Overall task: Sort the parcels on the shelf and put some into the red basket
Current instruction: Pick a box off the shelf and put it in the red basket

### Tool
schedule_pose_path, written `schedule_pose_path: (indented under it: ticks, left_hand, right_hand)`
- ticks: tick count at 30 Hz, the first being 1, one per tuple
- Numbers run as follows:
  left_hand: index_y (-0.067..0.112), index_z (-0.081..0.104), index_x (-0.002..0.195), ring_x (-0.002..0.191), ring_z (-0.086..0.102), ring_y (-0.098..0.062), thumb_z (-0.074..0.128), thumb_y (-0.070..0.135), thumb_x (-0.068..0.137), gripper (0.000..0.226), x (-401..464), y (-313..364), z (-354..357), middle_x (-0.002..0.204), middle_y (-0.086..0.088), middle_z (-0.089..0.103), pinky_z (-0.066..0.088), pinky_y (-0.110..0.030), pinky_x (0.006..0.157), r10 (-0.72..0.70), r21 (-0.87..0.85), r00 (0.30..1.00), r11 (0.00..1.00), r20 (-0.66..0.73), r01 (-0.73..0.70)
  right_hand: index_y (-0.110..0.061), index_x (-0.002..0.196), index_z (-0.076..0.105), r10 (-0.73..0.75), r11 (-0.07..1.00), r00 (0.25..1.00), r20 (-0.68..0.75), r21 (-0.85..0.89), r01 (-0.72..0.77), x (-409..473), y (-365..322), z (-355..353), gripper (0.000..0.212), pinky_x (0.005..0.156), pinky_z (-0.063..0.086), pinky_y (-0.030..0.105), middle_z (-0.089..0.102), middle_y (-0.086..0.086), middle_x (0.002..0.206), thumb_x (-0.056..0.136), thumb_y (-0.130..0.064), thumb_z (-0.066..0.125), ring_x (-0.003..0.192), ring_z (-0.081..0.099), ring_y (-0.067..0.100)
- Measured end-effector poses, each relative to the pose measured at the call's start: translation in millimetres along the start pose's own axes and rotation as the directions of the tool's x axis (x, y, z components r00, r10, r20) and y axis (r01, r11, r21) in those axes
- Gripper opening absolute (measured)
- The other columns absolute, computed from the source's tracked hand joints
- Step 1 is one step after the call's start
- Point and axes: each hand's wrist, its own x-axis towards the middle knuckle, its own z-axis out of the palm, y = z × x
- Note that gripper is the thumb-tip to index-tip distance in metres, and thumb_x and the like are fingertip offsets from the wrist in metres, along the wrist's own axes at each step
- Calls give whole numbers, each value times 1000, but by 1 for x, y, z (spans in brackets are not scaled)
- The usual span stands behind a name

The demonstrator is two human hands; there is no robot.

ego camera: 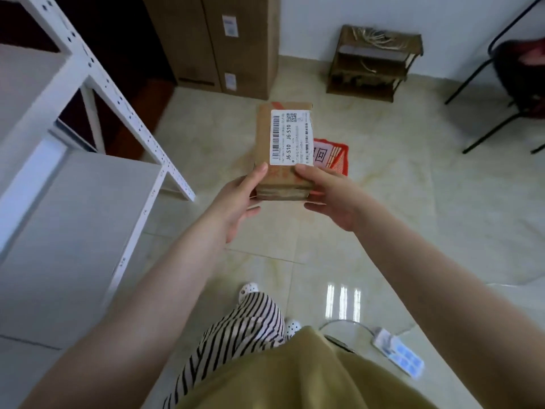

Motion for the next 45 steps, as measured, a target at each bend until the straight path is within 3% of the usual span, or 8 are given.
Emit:
schedule_pose_path:
  ticks: [4,10,18,26,32,37,41,45]
  left_hand:
    - [28,60,113,106,66,-18,56,57,88,39,69,44,21,109,7,69,49,-36,97,1,38,999,999,32,-2]
    - [29,60,104,103,66,-19,57,62,85,39,187,112,41,112,1,69,51,-32,93,-41,106,993,994,115,29]
    - [21,57,126,106,65,-24,58,70,77,69,312,174,65,118,-5,67,47,-40,103,-91,189,986,980,142,63]
    - [31,59,92,101,66,-22,58,67,80,38,426,176,97,105,-2,68,49,-38,99,-199,183,978,966,66,184]
    - [29,59,100,100,65,-18,60,53,87,27,535,113,114,108,-2,68,53,-31,88,-260,89,965,961,-21,261]
    - [25,65,100,97,70,-30,69,38,86,19,623,-5,124,108,-9,72,56,-45,90,-479,-50,873,878,-89,477]
    - [20,66,92,80,73,-27,73,40,81,24,692,-115,129,90,-6,75,59,-41,78,-577,-42,810,816,-103,576]
    - [22,73,92,84,73,-26,75,62,65,48,756,-215,129,92,-4,76,56,-44,86,-546,110,818,815,-182,568]
  right_hand:
    - [-28,105,70,-12,999,1000,-22,48,13,53,-42,-31,27,71,55,24,75,-6,96,83,-42,72,85,71,11]
    - [-23,112,69,-14,998,991,-132,58,22,148,-105,-70,45,97,51,38,71,4,109,77,-51,74,103,68,22]
    - [-19,116,65,14,994,985,-172,107,4,248,-161,-115,47,102,50,41,71,7,108,82,-51,70,105,67,24]
    - [-21,114,68,135,975,982,-136,196,-107,365,-166,-171,48,83,55,32,72,6,107,77,-51,75,96,69,21]
    - [-23,138,54,206,957,967,-150,238,-167,479,-104,-209,89,85,50,31,69,2,123,60,-55,81,110,66,21]
    - [-24,138,52,372,887,916,-148,347,-304,558,23,-230,81,89,57,43,70,9,121,67,-45,85,102,72,27]
    - [-20,133,57,444,842,879,-172,417,-343,622,134,-244,53,66,59,25,73,6,111,84,-31,73,86,76,17]
    - [-19,132,59,458,807,877,-147,482,-341,691,225,-254,42,64,57,22,77,1,105,91,-21,65,86,75,13]
